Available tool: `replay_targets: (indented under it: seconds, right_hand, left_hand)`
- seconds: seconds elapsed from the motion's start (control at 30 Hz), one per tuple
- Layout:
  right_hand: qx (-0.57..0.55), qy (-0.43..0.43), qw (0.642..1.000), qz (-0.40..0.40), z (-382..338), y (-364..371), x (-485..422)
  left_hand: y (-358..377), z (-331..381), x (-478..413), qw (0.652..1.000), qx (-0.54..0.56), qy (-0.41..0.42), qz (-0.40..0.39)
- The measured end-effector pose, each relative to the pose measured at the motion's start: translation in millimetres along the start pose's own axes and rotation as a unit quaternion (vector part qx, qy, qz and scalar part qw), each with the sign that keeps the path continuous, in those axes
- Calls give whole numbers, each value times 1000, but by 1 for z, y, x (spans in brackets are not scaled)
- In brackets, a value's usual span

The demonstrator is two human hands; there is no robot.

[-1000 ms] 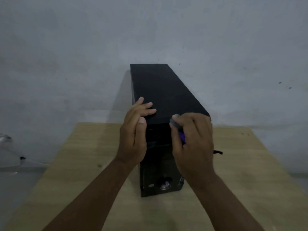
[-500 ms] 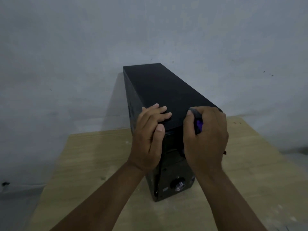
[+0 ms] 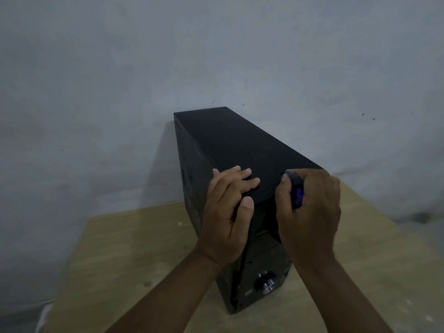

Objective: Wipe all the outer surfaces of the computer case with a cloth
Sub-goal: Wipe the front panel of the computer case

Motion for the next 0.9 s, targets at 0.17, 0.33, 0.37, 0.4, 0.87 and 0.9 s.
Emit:
replay_targets:
  seconds: [0.17, 0.33, 0.37, 0.4, 0.87, 0.9]
  right_hand:
    - [13, -21, 1000, 8, 1, 1, 0]
    - [19, -11, 1000, 7, 3, 4, 0]
    - [20, -11, 1000, 6, 2, 3, 0]
    - [20, -12, 1000, 7, 1, 3, 0]
    - [18, -11, 1000, -12, 0, 0, -1]
    - [18, -10, 1000, -12, 0, 1, -1]
  left_hand:
    - [1, -1, 1, 1000, 5, 2, 4]
    - [1, 0, 0, 1000, 3, -2, 4]
    - [1, 0, 0, 1000, 4, -2, 3]
    - [1, 0, 0, 1000, 5, -2, 2]
    - [1, 0, 1, 1000, 4, 0, 2]
    - [1, 0, 1, 1000, 3, 1, 1]
Point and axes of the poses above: each hand's wrist, its own x-axis away from the middle knuckle, its own y-axis out of the palm, z = x × y, the point moved 2 cm from there along -x, towards the middle knuckle, and after that the axes turned 7 degrees about -x, right-handed, at the moved point
